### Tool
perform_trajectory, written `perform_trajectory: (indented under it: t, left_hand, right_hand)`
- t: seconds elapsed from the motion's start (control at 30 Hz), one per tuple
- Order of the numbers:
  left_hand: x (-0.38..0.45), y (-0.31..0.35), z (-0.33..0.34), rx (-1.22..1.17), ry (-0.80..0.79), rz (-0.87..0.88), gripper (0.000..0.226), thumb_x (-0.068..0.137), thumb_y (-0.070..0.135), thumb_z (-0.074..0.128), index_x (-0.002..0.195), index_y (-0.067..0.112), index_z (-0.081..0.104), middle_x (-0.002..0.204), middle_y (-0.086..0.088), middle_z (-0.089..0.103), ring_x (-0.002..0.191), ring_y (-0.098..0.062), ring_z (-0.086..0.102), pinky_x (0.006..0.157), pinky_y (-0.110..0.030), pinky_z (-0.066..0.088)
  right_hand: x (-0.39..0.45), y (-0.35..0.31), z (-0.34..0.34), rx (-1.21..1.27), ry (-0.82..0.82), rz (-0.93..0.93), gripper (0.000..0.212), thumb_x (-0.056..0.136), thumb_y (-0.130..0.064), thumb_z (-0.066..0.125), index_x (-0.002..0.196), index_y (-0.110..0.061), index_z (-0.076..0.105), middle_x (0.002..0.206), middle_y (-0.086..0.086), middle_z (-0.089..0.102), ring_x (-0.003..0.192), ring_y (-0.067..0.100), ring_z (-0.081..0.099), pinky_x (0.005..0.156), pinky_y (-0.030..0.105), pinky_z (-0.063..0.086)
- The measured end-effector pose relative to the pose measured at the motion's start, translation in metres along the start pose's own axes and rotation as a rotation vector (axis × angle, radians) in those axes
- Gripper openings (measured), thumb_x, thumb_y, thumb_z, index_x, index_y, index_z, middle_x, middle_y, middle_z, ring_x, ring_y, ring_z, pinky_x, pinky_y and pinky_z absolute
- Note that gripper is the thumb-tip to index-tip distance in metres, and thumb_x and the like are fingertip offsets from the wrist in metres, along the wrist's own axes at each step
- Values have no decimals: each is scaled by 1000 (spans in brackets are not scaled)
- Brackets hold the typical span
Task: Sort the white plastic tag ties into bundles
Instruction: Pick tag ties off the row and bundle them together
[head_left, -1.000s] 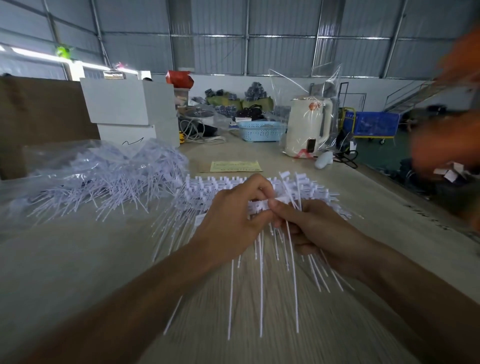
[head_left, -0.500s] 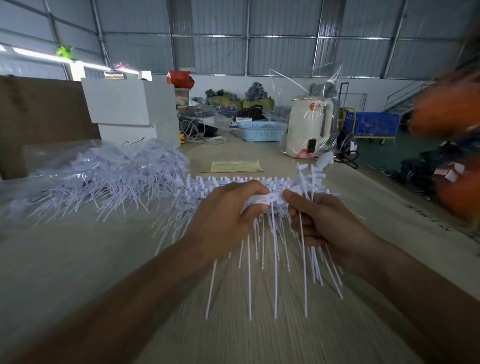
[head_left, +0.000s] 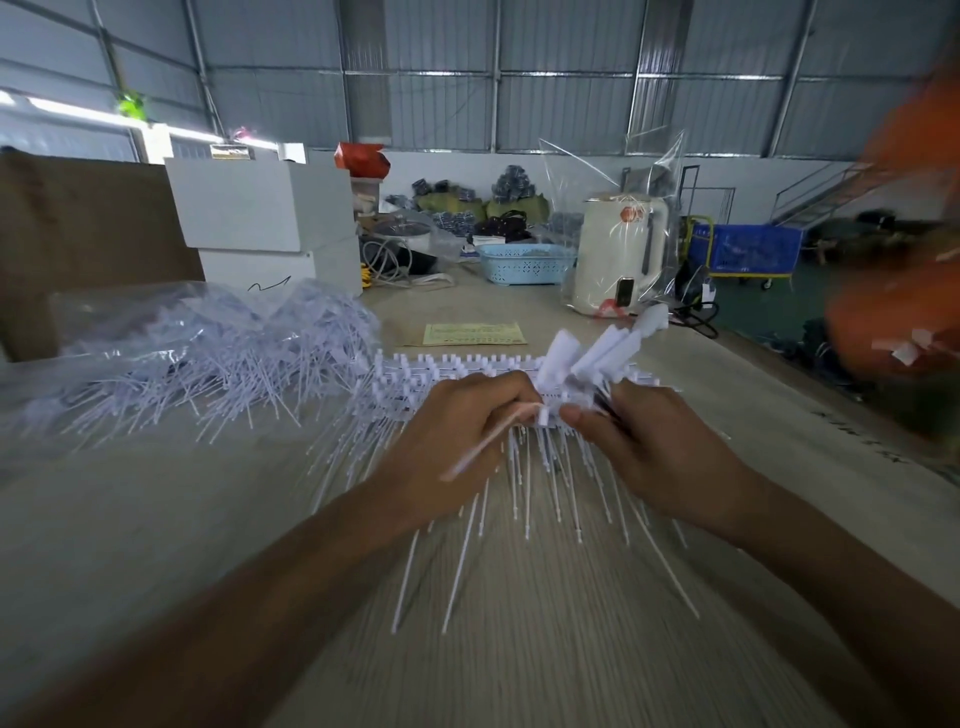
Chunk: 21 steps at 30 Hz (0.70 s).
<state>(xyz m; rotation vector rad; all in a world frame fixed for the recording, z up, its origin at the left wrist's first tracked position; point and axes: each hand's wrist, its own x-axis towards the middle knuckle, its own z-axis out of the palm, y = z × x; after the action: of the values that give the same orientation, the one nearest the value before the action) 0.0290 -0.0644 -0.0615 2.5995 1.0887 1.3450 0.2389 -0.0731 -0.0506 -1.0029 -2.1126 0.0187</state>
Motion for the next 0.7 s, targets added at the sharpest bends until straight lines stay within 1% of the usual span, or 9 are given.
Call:
perform_trajectory:
  t: [0.07, 0.17, 0.23, 0.3, 0.37, 0.43, 0.5, 0.6, 0.7]
  left_hand:
    - [0, 0, 0, -31, 14, -17, 15, 99, 18, 59, 95, 9, 70, 83, -1, 70, 75, -13, 63, 66, -36, 48]
    - [2, 1, -2, -100, 46, -53, 16, 93, 22, 64, 99, 10, 72, 94, 1, 73, 86, -12, 66, 79, -37, 51]
    - [0, 2, -1, -112, 33, -60, 18, 88, 23, 69, 100, 10, 73, 99, 0, 74, 90, -12, 67, 81, -36, 51]
    - [-2, 4, 0, -109, 20, -65, 17, 87, 21, 72, 101, 11, 73, 101, 0, 74, 92, -12, 66, 81, -34, 50]
    - [-2, 5, 1, -109, 37, -67, 14, 88, 18, 74, 101, 14, 72, 100, 2, 73, 90, -10, 65, 78, -32, 50]
    - [-2, 7, 0, -104, 74, -62, 14, 87, 21, 73, 100, 16, 72, 97, 5, 73, 89, -11, 65, 77, -34, 51]
    - [0, 10, -1, -100, 108, -73, 18, 86, 24, 72, 102, 15, 73, 97, 5, 73, 91, -13, 66, 81, -39, 52]
    - [0, 17, 0, -80, 144, -76, 20, 85, 24, 73, 103, 14, 73, 98, 4, 73, 93, -14, 67, 82, -42, 52]
    - [0, 23, 0, -92, 140, -56, 15, 86, 17, 76, 101, 14, 74, 95, 5, 72, 92, -14, 66, 82, -41, 51]
  right_hand:
    - [0, 1, 2, -16, 19, -18, 37, 97, -46, 48, 66, -34, 32, 55, -11, 46, 56, -1, 49, 55, 14, 33]
    - [4, 4, 1, 239, 37, 192, 38, 96, -47, 48, 69, -21, 50, 56, -11, 47, 50, 3, 42, 55, 23, 35]
    - [6, 6, -7, 384, 48, 345, 39, 101, -42, 49, 75, -14, 56, 54, -7, 50, 48, 8, 45, 53, 29, 41]
    - [6, 9, -14, 536, 56, 439, 36, 103, -39, 47, 85, -10, 58, 57, -1, 59, 48, 14, 52, 47, 29, 44]
    - [5, 10, -16, 657, 35, 505, 33, 104, -40, 46, 96, -9, 56, 60, 7, 60, 47, 22, 52, 43, 31, 43]
    - [3, 8, -12, 694, -4, 542, 35, 104, -42, 45, 84, -13, 51, 54, 7, 49, 42, 18, 39, 41, 27, 33]
    - [2, 3, -5, 739, -32, 591, 38, 102, -45, 46, 74, -18, 48, 50, -4, 37, 41, 11, 27, 42, 21, 23]
    - [0, -8, 5, 808, -76, 620, 35, 97, -49, 54, 71, -25, 60, 50, -11, 36, 41, 6, 29, 39, 19, 24]
    - [-1, -16, 10, 881, -126, 628, 41, 90, -53, 63, 59, -28, 54, 52, -11, 34, 42, 6, 29, 39, 18, 26]
